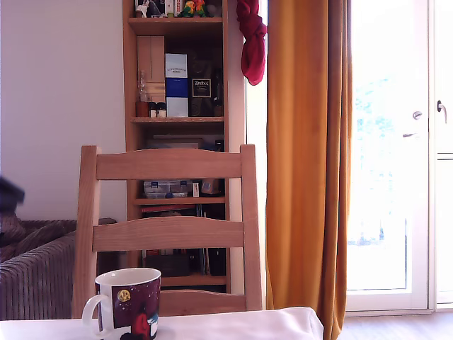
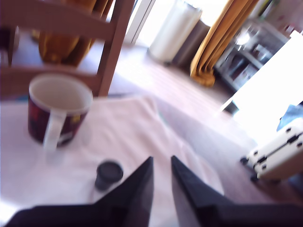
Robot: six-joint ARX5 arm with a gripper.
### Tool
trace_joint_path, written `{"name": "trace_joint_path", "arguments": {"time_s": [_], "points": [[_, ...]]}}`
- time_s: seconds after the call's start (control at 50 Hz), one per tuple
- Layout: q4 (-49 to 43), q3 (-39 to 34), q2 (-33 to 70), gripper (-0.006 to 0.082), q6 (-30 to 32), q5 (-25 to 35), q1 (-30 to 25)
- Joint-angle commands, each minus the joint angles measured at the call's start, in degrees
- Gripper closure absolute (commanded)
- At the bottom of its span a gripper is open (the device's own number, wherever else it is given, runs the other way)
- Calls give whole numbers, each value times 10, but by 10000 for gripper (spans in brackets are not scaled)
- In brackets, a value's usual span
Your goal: Pick the grey coffee capsule and place it inside the red coffee cup
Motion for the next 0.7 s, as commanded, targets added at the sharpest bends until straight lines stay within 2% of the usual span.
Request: {"name": "trace_joint_path", "arguments": {"time_s": [0.0, 0.16, 0.38, 0.5, 0.68], "points": [[6, -1, 28, 283, 3, -9, -12], [8, 33, 124, 223, 25, -15, -41], [0, 124, 284, 184, 60, -35, -76], [-30, 186, 378, 117, 76, -47, -85], [-84, 273, 503, 117, 94, -66, -90]]}}
